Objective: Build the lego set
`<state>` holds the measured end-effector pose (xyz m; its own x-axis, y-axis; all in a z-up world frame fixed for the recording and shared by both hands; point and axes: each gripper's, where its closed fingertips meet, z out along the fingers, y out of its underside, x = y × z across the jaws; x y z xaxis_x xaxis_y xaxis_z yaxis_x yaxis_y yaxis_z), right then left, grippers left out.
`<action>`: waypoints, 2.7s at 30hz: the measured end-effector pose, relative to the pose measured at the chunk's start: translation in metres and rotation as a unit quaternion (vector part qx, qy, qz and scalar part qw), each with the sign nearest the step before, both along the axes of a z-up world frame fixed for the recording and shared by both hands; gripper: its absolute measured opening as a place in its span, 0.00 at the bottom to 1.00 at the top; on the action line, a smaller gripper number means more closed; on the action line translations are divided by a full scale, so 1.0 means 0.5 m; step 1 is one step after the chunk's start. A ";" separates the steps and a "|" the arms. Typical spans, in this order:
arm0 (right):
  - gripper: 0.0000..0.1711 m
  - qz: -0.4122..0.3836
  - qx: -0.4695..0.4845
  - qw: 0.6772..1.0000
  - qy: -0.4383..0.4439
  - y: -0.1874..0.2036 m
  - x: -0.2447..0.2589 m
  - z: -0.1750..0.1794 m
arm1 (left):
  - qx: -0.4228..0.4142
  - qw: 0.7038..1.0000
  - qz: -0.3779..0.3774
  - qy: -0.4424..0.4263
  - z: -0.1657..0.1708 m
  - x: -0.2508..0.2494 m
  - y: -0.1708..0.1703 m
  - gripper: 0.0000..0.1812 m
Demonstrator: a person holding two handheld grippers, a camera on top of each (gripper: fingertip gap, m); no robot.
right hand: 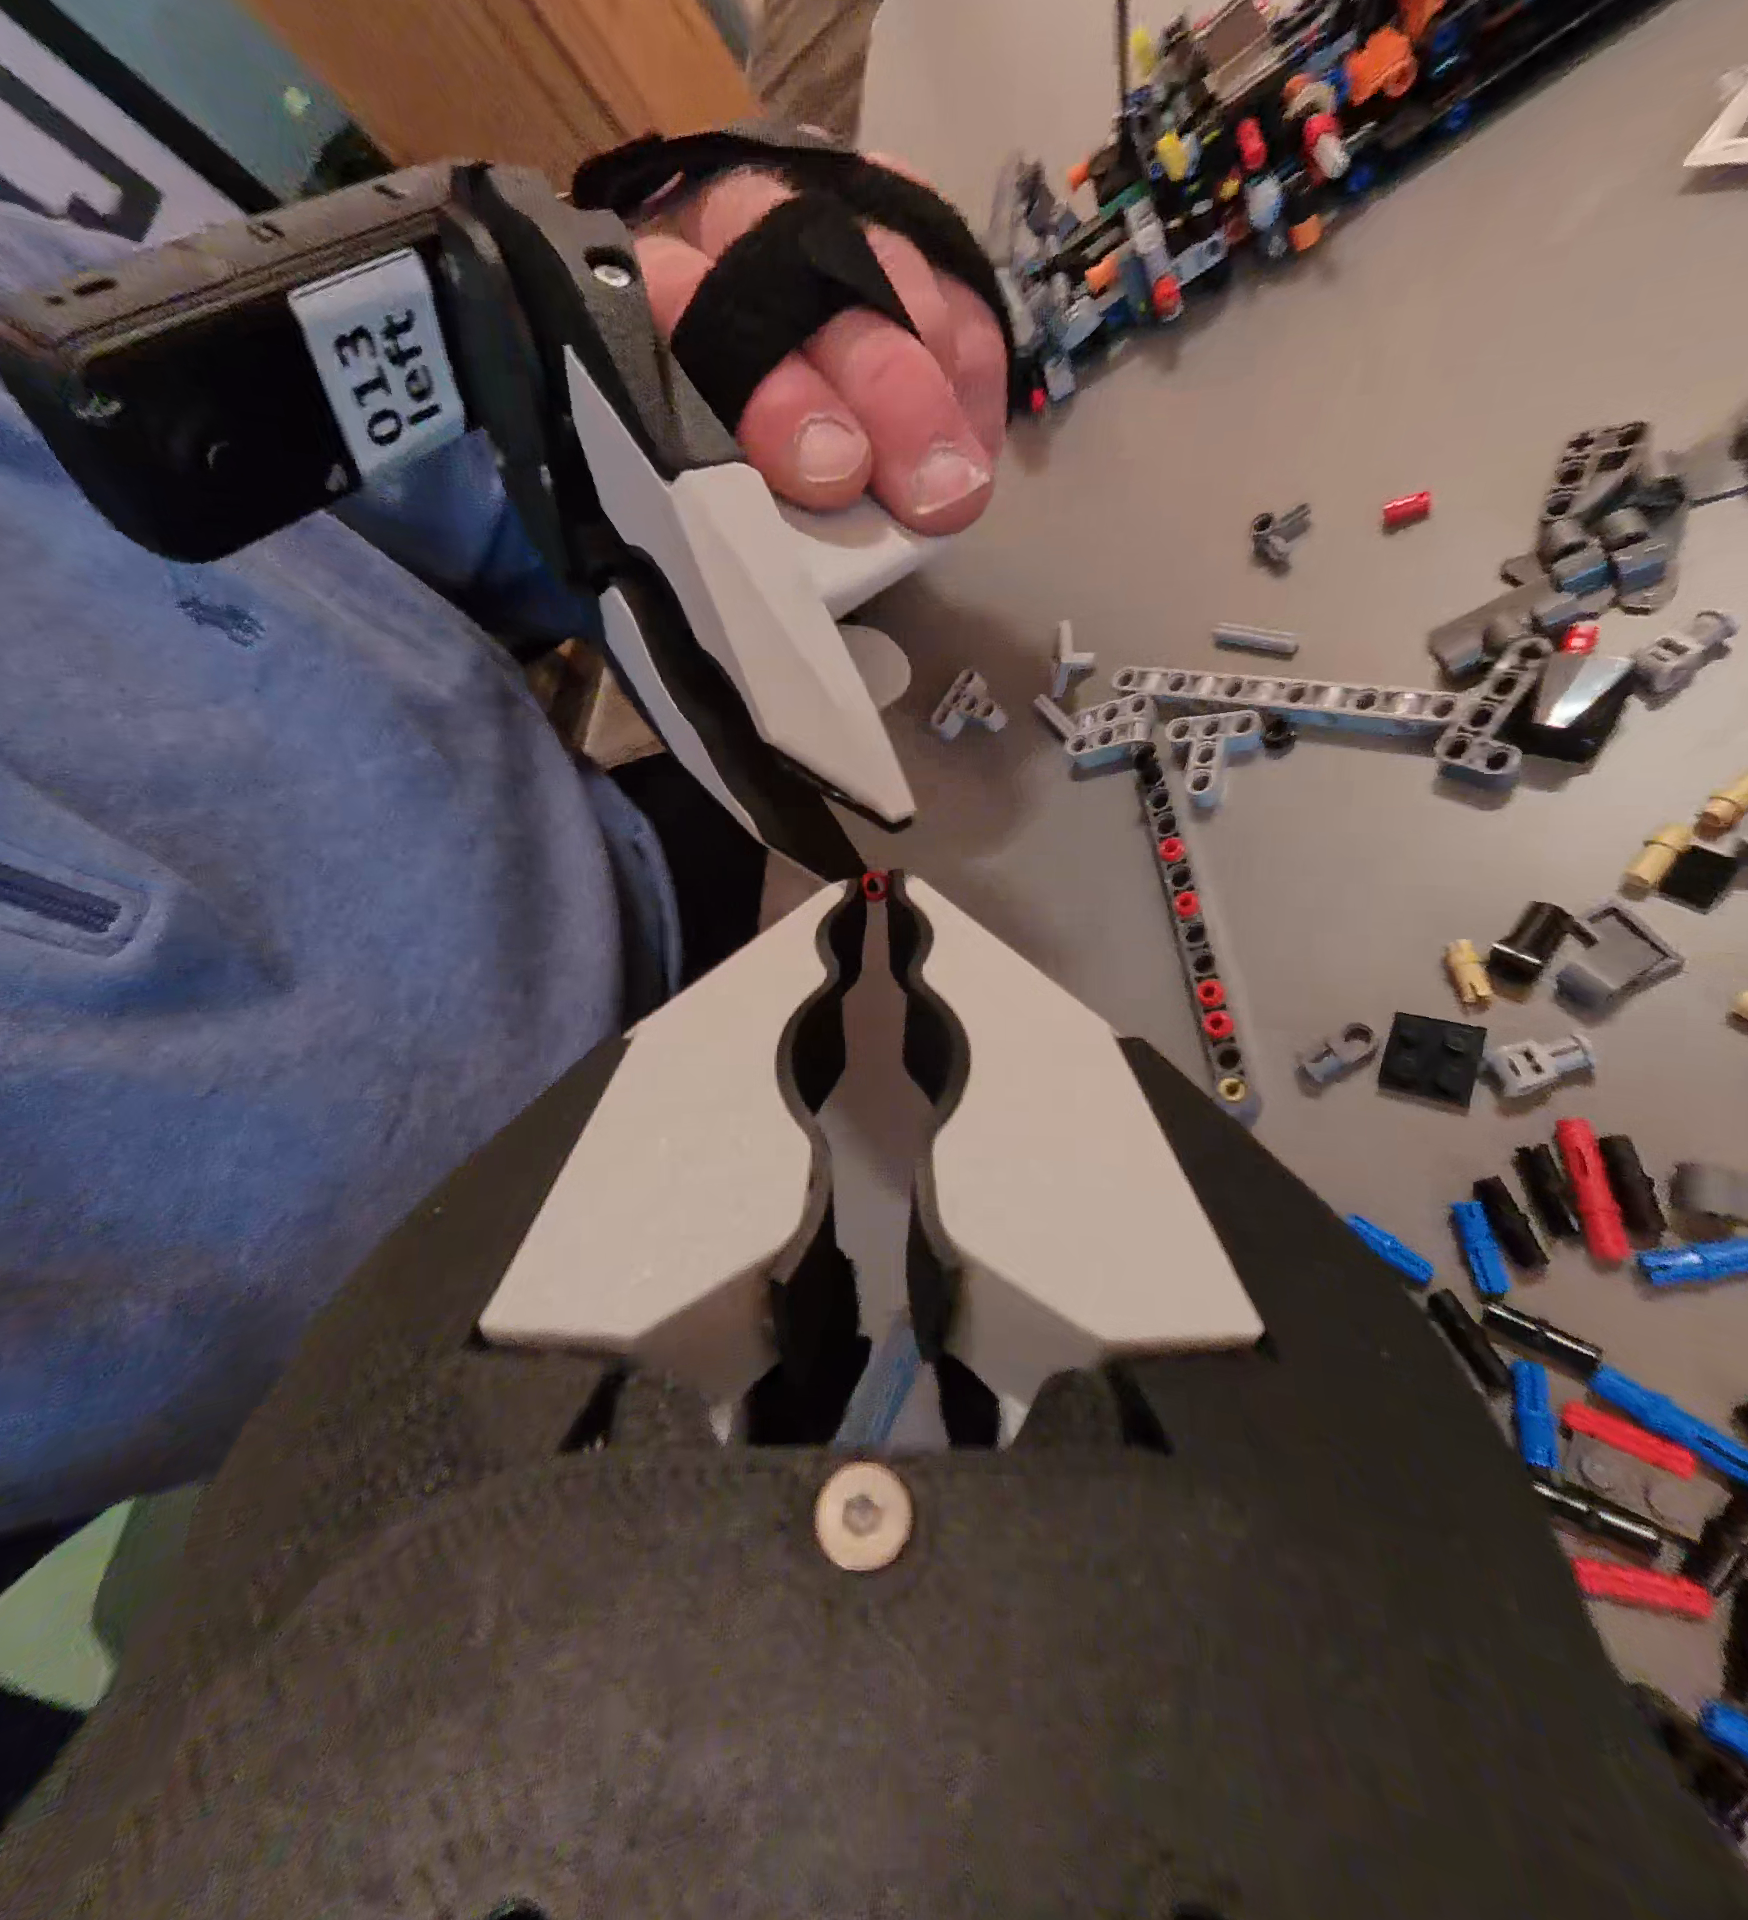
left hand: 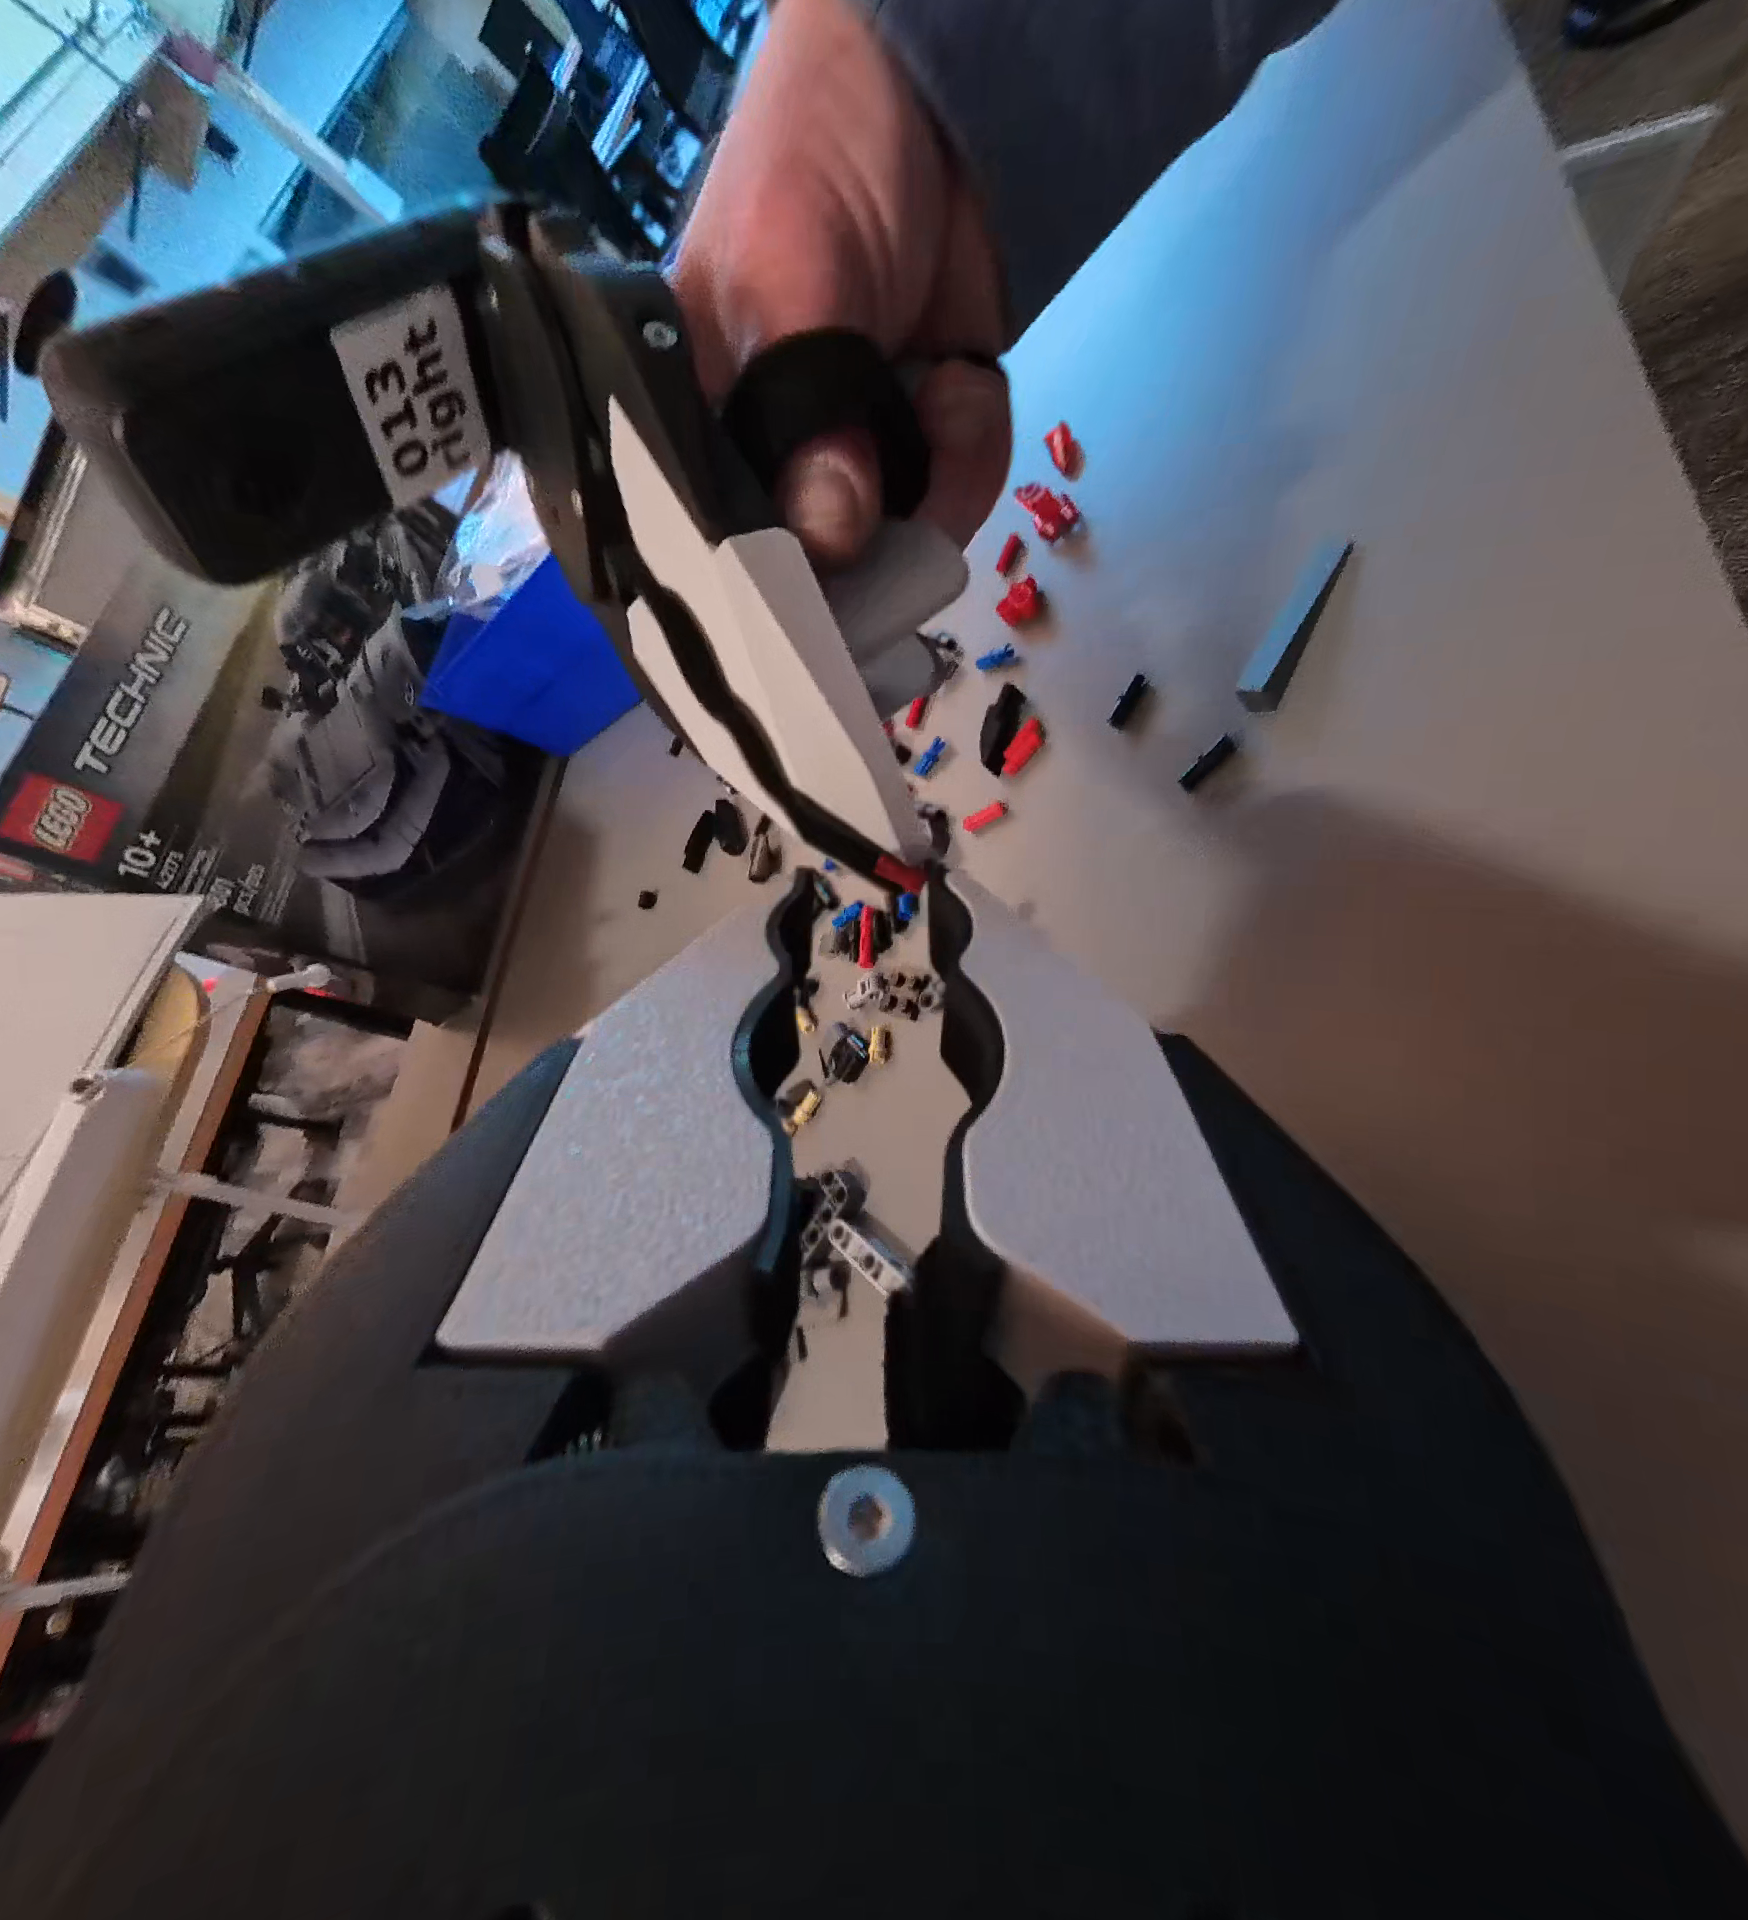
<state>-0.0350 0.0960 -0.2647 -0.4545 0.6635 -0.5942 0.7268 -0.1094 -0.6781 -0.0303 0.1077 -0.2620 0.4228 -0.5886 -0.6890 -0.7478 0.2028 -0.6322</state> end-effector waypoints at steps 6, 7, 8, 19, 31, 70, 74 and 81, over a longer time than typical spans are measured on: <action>0.01 0.032 -0.013 0.999 0.003 -0.014 0.003 0.041 | 0.023 1.000 -0.007 0.010 0.031 0.007 -0.014 0.05; 0.01 0.033 -0.015 0.999 0.004 -0.017 0.003 0.047 | 0.028 1.000 -0.006 0.008 0.038 0.008 -0.017 0.05; 0.01 0.031 -0.018 0.999 0.006 -0.019 0.002 0.053 | 0.035 0.999 -0.003 0.006 0.044 0.008 -0.019 0.05; 0.01 -0.120 -0.070 0.983 0.116 -0.001 -0.039 0.136 | 0.124 0.986 0.101 -0.051 0.127 -0.027 -0.003 0.03; 0.01 -0.199 -0.169 0.940 0.220 0.015 -0.028 0.174 | 0.134 0.983 0.099 -0.082 0.161 -0.019 0.010 0.02; 0.03 -0.083 0.528 0.817 0.218 0.087 0.016 -0.054 | -0.365 0.930 0.029 -0.029 -0.074 0.020 0.060 0.02; 0.04 -0.078 0.559 0.795 0.222 0.087 0.018 -0.049 | -0.388 0.919 0.026 -0.067 -0.065 0.022 0.059 0.02; 0.04 -0.088 0.612 0.747 0.245 0.084 0.021 -0.035 | -0.420 0.897 0.013 -0.141 -0.043 0.033 0.054 0.02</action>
<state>-0.0247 0.1378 -0.2820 -0.2605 0.6484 0.7153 0.4051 0.7459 -0.5287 -0.0139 0.1347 -0.2833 0.5322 -0.8369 0.1279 -0.5321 -0.4481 -0.7183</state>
